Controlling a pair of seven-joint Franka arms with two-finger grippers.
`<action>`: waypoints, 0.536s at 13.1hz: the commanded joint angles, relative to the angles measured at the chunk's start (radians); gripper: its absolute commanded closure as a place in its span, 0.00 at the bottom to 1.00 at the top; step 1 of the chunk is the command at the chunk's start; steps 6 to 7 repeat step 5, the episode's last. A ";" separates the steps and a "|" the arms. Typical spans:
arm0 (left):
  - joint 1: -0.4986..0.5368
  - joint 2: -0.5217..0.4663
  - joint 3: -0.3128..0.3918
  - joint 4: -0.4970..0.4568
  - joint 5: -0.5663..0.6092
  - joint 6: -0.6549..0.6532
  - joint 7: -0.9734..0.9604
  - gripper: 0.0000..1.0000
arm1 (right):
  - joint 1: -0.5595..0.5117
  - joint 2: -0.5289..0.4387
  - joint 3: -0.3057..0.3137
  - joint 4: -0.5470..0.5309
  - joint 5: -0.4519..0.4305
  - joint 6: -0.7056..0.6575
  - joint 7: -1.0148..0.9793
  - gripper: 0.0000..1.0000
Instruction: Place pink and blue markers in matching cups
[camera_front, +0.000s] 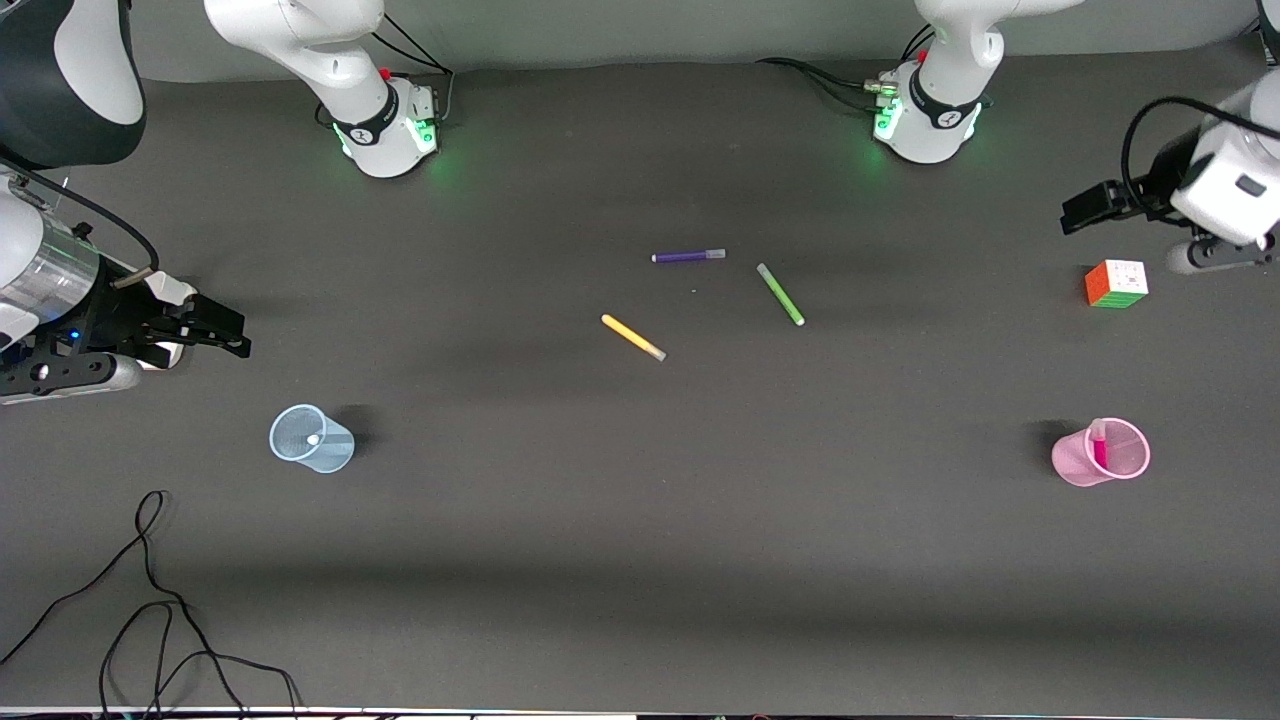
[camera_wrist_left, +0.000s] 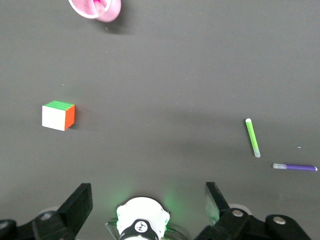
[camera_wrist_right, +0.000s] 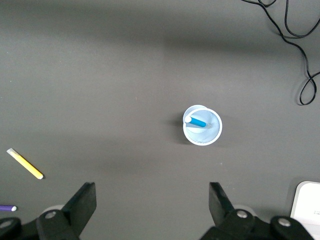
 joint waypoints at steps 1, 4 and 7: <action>-0.009 -0.035 -0.004 -0.037 0.026 0.059 -0.014 0.00 | 0.006 -0.002 -0.005 -0.005 0.011 0.005 0.023 0.00; -0.009 -0.032 -0.004 -0.033 0.007 0.079 0.010 0.00 | 0.006 -0.002 -0.005 -0.005 0.011 0.004 0.024 0.00; -0.010 -0.029 -0.004 -0.033 0.007 0.082 0.033 0.00 | 0.006 -0.002 -0.005 -0.005 0.011 0.002 0.024 0.00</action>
